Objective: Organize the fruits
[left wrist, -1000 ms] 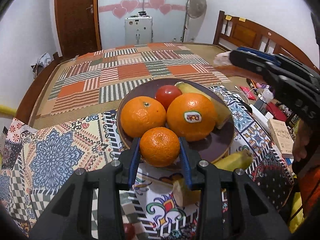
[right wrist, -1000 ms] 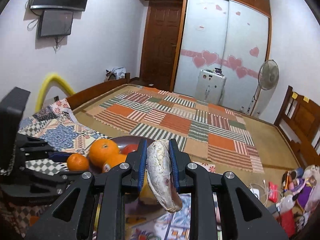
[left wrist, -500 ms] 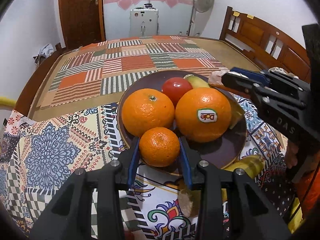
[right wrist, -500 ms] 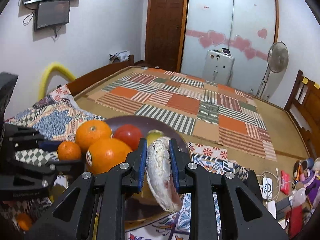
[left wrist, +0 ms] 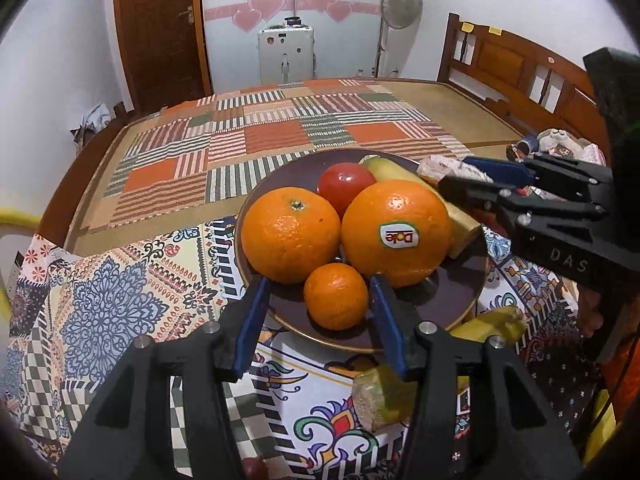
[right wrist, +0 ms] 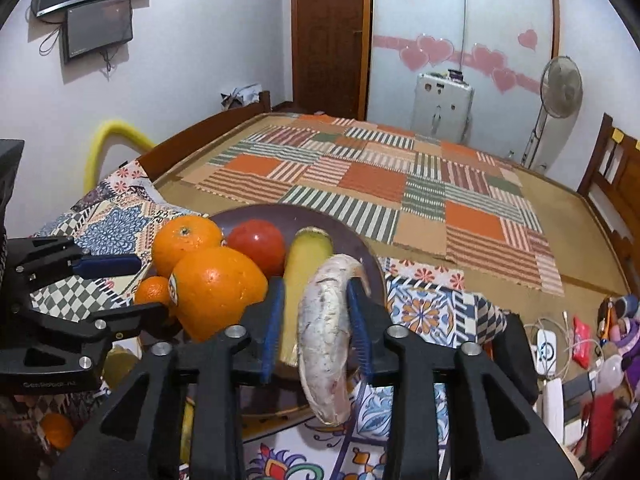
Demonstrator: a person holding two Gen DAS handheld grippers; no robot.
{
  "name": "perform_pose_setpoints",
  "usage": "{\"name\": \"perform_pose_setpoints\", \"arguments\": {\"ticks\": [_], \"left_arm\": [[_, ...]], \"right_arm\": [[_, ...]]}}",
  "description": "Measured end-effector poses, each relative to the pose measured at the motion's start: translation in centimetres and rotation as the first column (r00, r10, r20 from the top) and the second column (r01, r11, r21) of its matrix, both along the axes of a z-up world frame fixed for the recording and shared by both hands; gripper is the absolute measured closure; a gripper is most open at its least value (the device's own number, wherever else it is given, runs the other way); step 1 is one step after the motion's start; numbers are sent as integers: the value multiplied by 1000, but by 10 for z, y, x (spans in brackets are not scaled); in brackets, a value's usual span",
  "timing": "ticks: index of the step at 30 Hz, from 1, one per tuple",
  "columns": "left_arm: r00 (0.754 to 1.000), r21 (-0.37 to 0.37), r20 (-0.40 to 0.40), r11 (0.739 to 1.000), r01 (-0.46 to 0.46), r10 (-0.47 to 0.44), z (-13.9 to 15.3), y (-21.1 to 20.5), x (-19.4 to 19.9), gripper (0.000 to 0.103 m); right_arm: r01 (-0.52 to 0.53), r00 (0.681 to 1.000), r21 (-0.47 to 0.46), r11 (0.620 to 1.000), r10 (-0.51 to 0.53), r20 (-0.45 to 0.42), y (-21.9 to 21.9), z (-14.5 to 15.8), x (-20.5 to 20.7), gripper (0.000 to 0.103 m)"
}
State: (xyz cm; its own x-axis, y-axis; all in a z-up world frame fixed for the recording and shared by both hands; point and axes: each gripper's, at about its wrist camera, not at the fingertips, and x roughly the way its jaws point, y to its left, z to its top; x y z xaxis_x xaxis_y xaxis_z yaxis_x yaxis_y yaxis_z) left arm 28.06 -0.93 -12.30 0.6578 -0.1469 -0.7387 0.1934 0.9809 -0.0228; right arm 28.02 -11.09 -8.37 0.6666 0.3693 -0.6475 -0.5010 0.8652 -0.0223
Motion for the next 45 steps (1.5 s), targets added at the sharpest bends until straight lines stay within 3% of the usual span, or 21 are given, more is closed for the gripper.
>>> {"name": "perform_pose_setpoints", "arguments": {"ticks": [8, 11, 18, 20, 25, 31, 37, 42, 45], "left_arm": [[1000, -10, 28, 1000, -14, 14, 16, 9, -18, 50], [999, -15, 35, 1000, -17, 18, 23, 13, -26, 50], [996, -31, 86, 999, -25, 28, 47, 21, -50, 48], [994, -33, 106, 999, -29, 33, 55, 23, -59, 42], [991, -31, 124, 999, -40, 44, 62, 33, -81, 39], [995, -22, 84, 998, -53, 55, 44, 47, -98, 39], [998, -3, 14, 998, -61, 61, 7, 64, -107, 39], [997, -10, -40, 998, -60, 60, -18, 72, -107, 42], [997, -29, -64, 998, -55, 53, -26, 73, -103, 50]], "right_arm": [[-11, 1000, 3, 1000, 11, -26, -7, -4, -9, 53], [0, 1000, 11, 1000, 0, -24, -10, 0, -12, 53], [-16, 998, 42, 999, 13, 67, -13, 31, -46, 53], [-40, 995, 59, 997, 34, 93, -12, 40, -60, 51], [-84, 989, 64, 994, 76, 127, -4, 43, -85, 46], [-121, 991, 54, 991, 117, 72, 4, 14, -93, 46], [-117, 993, -5, 993, 117, -29, 13, -27, -80, 46], [-119, 993, -17, 993, 119, -21, 16, -30, -72, 43], [-137, 990, -20, 990, 136, -29, 18, -29, -67, 37]]}}
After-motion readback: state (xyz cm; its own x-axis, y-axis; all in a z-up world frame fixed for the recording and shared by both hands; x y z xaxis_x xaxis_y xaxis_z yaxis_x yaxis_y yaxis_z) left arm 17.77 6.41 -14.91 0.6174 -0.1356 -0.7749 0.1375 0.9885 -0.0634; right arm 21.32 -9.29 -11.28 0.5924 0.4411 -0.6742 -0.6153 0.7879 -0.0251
